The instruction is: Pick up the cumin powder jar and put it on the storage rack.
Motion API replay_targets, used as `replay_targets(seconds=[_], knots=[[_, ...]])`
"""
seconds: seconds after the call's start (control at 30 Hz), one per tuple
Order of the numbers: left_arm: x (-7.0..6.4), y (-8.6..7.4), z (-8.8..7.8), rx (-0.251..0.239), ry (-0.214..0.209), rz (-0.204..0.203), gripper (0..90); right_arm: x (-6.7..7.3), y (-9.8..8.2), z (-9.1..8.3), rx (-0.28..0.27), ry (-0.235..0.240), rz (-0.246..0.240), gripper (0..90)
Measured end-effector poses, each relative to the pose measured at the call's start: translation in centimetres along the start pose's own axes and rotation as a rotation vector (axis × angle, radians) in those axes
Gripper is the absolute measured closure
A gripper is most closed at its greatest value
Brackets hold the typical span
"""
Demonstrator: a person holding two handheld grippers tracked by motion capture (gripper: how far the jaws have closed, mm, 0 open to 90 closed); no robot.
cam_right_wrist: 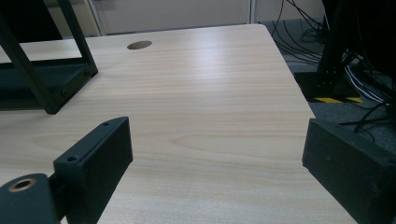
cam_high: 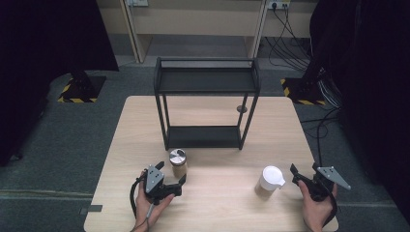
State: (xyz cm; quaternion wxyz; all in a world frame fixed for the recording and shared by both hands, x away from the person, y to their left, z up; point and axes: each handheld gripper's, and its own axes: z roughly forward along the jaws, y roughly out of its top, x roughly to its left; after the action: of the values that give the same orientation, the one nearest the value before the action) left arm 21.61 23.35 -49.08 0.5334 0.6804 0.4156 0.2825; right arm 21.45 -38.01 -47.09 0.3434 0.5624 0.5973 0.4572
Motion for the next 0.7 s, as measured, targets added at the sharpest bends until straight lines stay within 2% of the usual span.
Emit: replay_targets(seconds=[0.3, 0.43, 0.7], knots=[[-0.3, 0.9, 1.6, 0.027, 0.028, -0.003, 3.8, -0.1, 0.0, 0.0, -0.001, 0.002, 0.002, 8.7], [-0.7, 1.5, 2.5, 0.053, 0.05, -0.008, 6.3, -0.1, 0.0, 0.0, -0.001, 0.004, 0.001, 8.7], [-1.1, 1.9, 3.2, 0.068, 0.071, 0.001, 13.5, -0.1, 0.0, 0.0, -0.001, 0.004, 0.0, 8.6]])
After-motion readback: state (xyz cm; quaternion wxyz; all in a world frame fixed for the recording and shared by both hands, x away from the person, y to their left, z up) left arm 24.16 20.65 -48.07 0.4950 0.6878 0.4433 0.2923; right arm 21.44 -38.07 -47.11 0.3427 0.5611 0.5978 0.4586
